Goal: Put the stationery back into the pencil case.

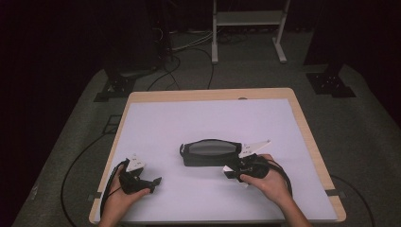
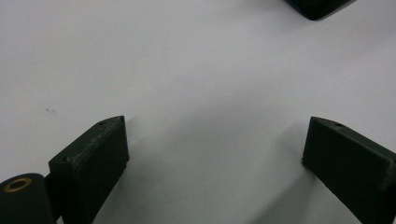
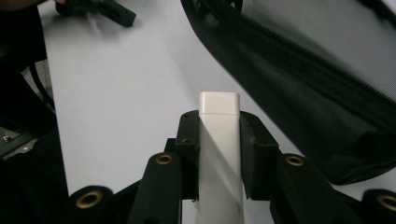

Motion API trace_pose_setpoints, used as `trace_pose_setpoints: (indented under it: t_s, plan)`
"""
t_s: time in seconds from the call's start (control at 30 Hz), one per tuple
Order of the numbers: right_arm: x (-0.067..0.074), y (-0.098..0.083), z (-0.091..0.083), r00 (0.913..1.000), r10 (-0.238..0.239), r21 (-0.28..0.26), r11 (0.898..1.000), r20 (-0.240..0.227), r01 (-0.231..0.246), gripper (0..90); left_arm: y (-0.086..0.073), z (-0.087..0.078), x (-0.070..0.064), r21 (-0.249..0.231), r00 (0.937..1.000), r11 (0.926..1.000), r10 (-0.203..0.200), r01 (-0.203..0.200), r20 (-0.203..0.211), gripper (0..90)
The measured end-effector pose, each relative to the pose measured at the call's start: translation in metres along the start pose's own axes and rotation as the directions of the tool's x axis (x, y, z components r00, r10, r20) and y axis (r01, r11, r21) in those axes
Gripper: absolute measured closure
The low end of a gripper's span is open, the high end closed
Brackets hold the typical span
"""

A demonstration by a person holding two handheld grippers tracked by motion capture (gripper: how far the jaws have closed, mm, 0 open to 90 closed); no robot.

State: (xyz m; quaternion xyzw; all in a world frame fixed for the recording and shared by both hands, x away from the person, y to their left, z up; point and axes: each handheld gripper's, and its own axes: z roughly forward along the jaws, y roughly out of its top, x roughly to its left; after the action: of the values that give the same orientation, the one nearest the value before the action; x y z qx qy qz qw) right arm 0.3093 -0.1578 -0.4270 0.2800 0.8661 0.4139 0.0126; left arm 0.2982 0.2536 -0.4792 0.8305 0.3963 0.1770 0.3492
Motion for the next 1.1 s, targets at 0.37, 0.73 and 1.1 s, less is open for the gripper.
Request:
trace_pose_setpoints:
  t_s: [0.37, 0.73, 1.1]
  plan:
    - [-0.003, 0.013, -0.022, 0.9999, -0.010, -0.068, 0.998, -0.006, 0.010, 70.8, 0.000, 0.000, 0.000, 0.000, 1.0000, 1.0000, 0.000, 0.000, 0.000, 6.2]
    - [-0.009, 0.023, -0.035, 0.9997, -0.019, -0.119, 0.993, -0.017, 0.016, 70.8, 0.000, 0.000, 0.000, 0.001, 1.0000, 1.0000, -0.001, 0.001, 0.001, 6.2]
    - [-0.015, 0.037, -0.038, 0.9989, -0.046, -0.146, 0.988, -0.007, 0.045, 70.8, 0.000, 0.000, 0.000, 0.000, 1.0000, 1.0000, -0.002, 0.002, 0.002, 6.2]
